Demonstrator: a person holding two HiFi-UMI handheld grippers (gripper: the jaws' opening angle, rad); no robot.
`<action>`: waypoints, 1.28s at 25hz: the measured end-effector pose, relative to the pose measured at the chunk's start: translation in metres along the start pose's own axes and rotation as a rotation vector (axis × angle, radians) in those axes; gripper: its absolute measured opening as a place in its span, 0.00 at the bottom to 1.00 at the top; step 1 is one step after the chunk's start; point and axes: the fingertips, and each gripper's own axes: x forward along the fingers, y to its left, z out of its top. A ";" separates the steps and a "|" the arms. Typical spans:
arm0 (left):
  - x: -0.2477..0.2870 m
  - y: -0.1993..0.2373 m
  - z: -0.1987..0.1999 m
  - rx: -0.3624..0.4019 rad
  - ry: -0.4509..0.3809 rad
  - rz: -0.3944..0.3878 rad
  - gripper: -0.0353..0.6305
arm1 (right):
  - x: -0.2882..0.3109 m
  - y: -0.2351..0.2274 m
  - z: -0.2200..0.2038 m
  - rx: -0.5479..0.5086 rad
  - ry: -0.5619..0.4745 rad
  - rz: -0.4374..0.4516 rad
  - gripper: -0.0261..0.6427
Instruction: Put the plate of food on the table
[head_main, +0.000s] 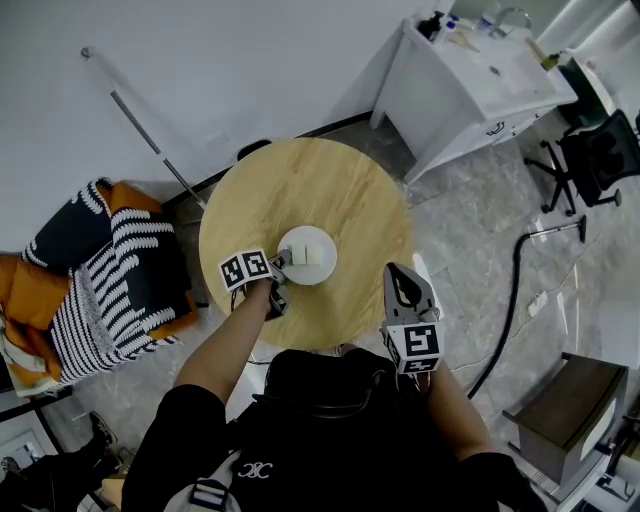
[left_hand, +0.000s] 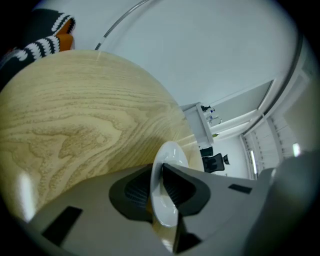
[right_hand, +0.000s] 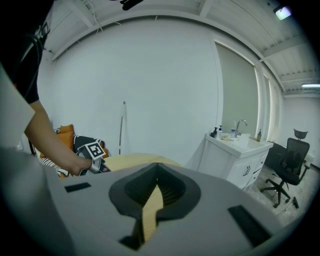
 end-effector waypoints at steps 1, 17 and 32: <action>0.000 0.001 0.000 0.025 0.006 0.028 0.13 | 0.001 0.000 0.000 0.002 -0.003 0.001 0.05; -0.029 0.004 0.020 0.163 -0.038 0.299 0.22 | 0.004 -0.003 0.011 0.035 -0.060 0.034 0.05; -0.099 -0.046 0.031 0.339 -0.249 -0.060 0.06 | 0.016 0.021 0.027 0.018 -0.104 0.138 0.05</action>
